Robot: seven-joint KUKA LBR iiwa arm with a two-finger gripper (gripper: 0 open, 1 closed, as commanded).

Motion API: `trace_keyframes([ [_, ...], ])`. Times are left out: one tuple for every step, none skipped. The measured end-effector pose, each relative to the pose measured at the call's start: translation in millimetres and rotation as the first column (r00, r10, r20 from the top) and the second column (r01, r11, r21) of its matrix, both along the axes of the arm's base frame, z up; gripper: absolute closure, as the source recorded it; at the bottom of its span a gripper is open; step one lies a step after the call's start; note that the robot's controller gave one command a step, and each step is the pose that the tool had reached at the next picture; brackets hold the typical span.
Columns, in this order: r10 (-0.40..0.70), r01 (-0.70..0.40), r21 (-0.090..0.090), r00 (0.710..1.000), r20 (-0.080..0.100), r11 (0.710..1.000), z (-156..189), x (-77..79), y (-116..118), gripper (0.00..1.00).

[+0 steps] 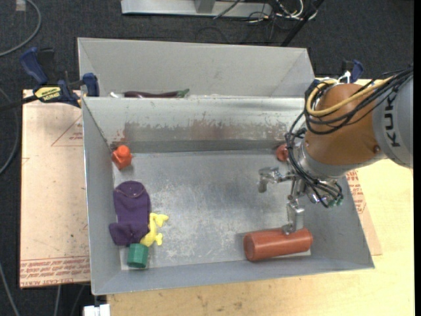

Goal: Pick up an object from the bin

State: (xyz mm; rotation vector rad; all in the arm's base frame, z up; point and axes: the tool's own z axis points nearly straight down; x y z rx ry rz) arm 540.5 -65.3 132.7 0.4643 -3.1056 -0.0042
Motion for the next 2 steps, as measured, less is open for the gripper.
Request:
trace_keyframes([
  [0.041, -0.041, -0.001, 0.999, 0.005, 0.999, 1.2, 1.3, -0.4, 0.0],
  [0.293, -0.293, -0.002, 0.956, 0.004, 0.956, -29.9, -18.3, 32.7, 0.0],
])
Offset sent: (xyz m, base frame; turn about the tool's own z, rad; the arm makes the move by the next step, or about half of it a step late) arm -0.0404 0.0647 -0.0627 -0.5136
